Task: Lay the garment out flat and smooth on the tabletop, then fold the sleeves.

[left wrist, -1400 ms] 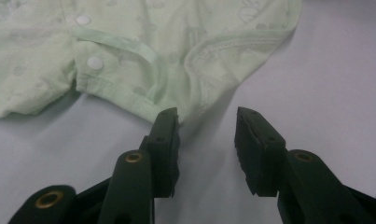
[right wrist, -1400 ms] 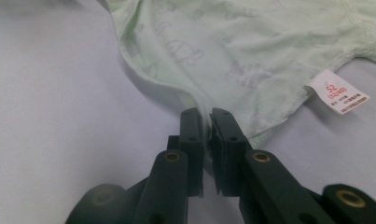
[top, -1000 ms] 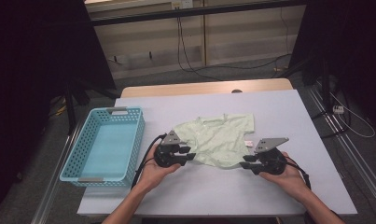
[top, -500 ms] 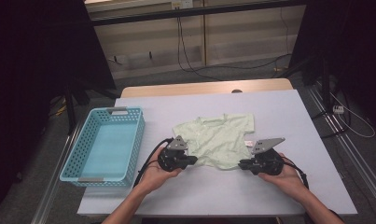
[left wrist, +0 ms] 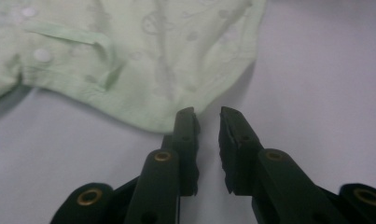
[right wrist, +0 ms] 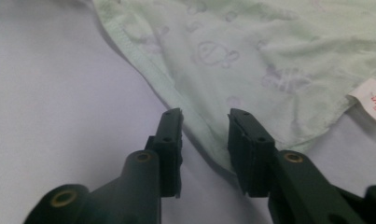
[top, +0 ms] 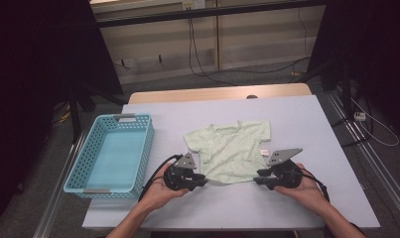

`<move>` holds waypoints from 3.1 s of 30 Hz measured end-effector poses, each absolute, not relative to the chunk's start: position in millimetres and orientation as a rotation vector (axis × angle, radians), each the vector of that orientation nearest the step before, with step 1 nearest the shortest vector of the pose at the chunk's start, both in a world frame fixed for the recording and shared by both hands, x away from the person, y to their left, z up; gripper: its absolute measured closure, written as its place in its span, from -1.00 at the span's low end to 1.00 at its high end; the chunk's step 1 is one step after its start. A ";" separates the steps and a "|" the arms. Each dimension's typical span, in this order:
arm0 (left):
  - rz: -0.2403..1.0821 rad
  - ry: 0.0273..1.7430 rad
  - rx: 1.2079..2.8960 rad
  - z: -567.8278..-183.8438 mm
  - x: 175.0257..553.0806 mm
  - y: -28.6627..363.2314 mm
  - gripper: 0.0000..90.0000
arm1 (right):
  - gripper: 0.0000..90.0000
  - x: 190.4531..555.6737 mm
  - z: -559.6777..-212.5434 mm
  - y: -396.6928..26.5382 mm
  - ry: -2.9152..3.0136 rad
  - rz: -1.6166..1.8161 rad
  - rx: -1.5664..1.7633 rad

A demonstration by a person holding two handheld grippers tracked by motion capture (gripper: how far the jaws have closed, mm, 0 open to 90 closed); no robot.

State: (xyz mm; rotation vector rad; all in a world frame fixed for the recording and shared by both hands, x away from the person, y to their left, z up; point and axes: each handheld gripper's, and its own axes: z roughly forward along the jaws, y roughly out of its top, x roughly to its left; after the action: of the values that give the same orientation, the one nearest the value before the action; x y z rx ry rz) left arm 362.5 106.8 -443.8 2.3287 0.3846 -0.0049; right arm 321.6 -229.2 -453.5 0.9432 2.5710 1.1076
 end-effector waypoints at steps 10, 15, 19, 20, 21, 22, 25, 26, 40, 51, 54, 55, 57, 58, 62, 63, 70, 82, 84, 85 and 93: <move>0.076 0.558 2.209 -439.2 371.9 104.1 0.55 | 0.44 324.0 -445.7 -239.8 2.445 1.158 1.013; 0.076 0.570 2.198 -439.6 372.1 96.0 0.52 | 0.51 327.0 -446.8 -243.3 2.404 1.123 1.055; 0.090 0.558 2.260 -447.4 368.1 89.3 0.51 | 0.55 329.4 -447.7 -246.1 2.365 1.098 1.095; 0.101 0.553 2.282 -449.4 366.3 87.5 0.48 | 0.55 330.2 -448.6 -246.8 2.361 1.087 1.106; 0.118 0.548 2.304 -451.2 364.3 85.8 0.44 | 0.55 331.0 -449.7 -247.5 2.361 1.070 1.124; 0.151 0.544 2.320 -452.8 361.4 83.8 0.38 | 0.54 332.2 -451.2 -248.4 2.369 1.054 1.134; 0.170 0.528 2.327 -452.4 356.8 85.1 0.40 | 0.52 334.5 -454.9 -249.9 2.385 1.017 1.164; 0.168 0.531 2.326 -452.5 355.3 86.5 0.40 | 0.52 335.4 -455.9 -250.1 2.392 1.012 1.173; 0.184 0.499 2.312 -452.3 339.7 87.5 0.64 | 0.95 334.2 -453.5 -247.4 2.433 0.988 1.177; 0.149 0.517 2.325 -449.4 341.6 95.1 0.97 | 0.95 327.7 -451.9 -245.7 2.464 0.999 1.169; 0.144 0.532 2.317 -448.7 342.8 98.4 0.97 | 0.94 324.7 -451.5 -245.1 2.473 1.010 1.156; 0.136 0.529 2.320 -448.7 343.7 99.8 0.96 | 0.94 323.8 -451.7 -244.8 2.475 1.011 1.155; 0.138 0.528 2.320 -448.6 343.3 100.3 0.96 | 0.92 322.7 -451.8 -244.1 2.478 1.008 1.140; 0.139 0.528 2.318 -448.1 342.9 100.5 0.96 | 0.92 322.3 -451.6 -244.0 2.481 1.007 1.136; 0.126 0.527 2.297 -444.8 343.0 104.7 0.92 | 0.83 321.1 -451.1 -244.4 2.472 1.025 1.128; 0.113 0.540 2.275 -444.3 343.3 105.6 0.88 | 0.79 320.8 -450.8 -244.8 2.467 1.033 1.124; 0.160 0.578 2.207 -439.4 347.6 111.3 0.42 | 0.40 321.4 -447.0 -250.9 2.390 1.167 1.141; 0.366 0.766 2.067 -432.9 363.8 131.2 -0.67 | -0.42 317.4 -440.2 -248.4 2.275 1.256 1.087; 0.335 0.781 2.037 -431.4 366.2 133.9 -0.73 | -0.49 318.2 -441.0 -247.5 2.280 1.245 1.094; 0.341 0.785 2.033 -430.4 367.1 134.5 -0.78 | -0.53 318.2 -441.1 -247.1 2.283 1.244 1.090; 0.338 0.810 2.020 -432.8 376.2 139.8 -0.90 | -0.85 319.6 -442.0 -246.4 2.254 1.276 1.107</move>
State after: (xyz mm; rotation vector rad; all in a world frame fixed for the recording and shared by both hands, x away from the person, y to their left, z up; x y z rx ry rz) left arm 376.2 139.8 -432.8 2.0197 0.8103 0.3380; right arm 319.6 -246.4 -442.0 1.1070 2.2540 1.2758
